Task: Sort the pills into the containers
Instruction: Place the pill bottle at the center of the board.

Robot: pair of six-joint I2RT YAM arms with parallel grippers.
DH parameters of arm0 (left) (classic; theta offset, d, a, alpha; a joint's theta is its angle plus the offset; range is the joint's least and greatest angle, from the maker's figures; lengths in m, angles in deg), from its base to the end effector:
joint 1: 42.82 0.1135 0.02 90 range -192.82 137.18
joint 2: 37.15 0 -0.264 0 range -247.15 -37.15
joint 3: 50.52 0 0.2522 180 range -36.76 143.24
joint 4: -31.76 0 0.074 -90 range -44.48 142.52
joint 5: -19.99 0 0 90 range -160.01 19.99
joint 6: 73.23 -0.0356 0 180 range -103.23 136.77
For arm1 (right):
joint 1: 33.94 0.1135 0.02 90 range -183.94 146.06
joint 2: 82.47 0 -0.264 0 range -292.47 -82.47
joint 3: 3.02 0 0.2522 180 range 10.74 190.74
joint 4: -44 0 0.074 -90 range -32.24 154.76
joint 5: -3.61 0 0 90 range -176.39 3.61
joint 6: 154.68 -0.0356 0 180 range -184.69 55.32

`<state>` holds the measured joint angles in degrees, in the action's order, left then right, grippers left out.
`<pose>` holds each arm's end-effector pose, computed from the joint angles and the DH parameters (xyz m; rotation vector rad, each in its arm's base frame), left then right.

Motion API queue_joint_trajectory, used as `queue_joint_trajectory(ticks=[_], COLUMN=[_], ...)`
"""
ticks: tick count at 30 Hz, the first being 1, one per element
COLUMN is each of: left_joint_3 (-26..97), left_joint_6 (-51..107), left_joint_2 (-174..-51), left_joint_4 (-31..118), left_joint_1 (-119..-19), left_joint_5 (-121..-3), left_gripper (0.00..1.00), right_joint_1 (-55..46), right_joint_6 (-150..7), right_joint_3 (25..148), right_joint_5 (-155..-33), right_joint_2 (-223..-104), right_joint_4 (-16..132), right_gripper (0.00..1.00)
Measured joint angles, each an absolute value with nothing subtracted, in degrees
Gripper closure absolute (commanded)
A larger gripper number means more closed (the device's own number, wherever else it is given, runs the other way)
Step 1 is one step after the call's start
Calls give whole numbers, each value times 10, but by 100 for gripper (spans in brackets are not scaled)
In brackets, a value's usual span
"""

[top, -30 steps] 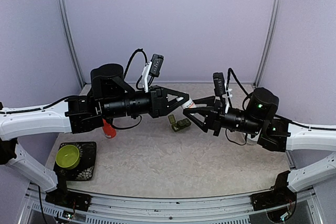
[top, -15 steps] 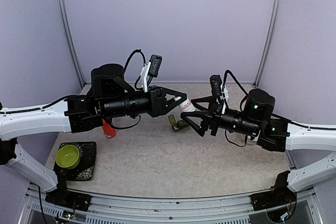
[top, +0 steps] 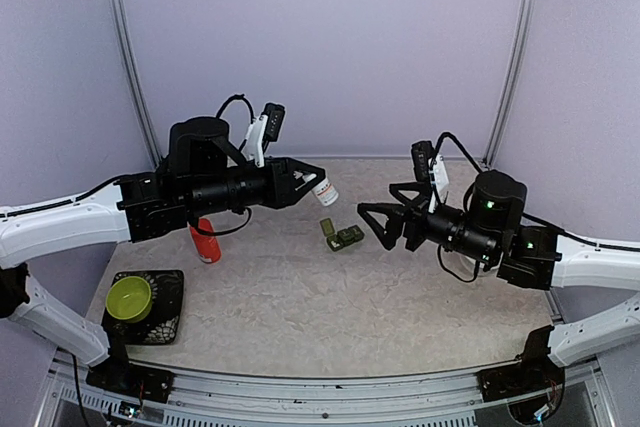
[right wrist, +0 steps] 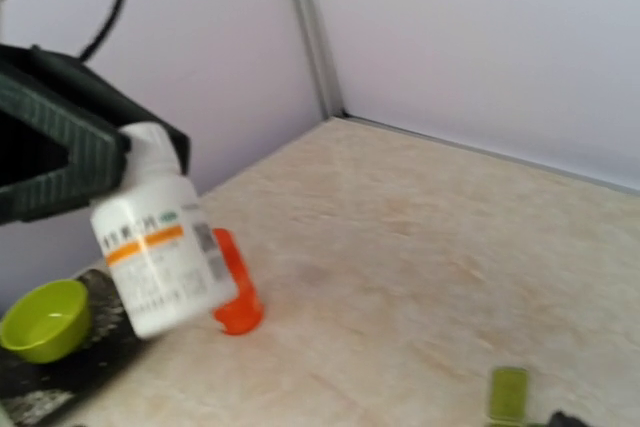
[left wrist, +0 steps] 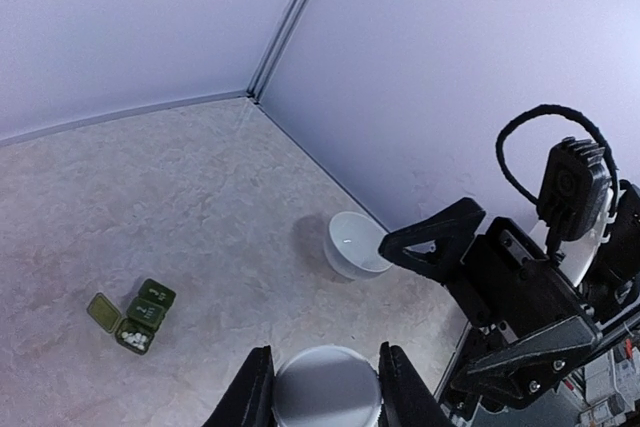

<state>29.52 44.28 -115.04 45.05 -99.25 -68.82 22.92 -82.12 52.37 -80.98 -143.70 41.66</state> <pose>0.1786 -0.2705 0.3599 0.4890 1.8313 -1.0569 0.1412 0.2101 0.3126 -0.5053 1.6358 0.9073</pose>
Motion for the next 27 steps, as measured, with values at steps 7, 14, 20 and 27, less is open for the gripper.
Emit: queue_joint_trajectory(ticks=[7,14,20,27], left_joint_3=[272,262,255,249], left_joint_6=[432,420,407,395], left_joint_2=[-1148,-1148,-1148,-1148], left_joint_4=[468,481,486,499], left_joint_1=[-953,-931,-913,-894], left_joint_5=[-704,-723,-740,-765], left_gripper=[81,81,81,81], right_joint_1=[229,229,221,216], right_joint_6=[-825,-826,-834,-839], right_joint_3=[524,523,509,484], right_joint_5=[-760,-734,-717,-709], right_joint_2=[-1437,-1437,-1438,-1437], right_joint_4=[447,472,488,511], right_gripper=[0,0,0,0])
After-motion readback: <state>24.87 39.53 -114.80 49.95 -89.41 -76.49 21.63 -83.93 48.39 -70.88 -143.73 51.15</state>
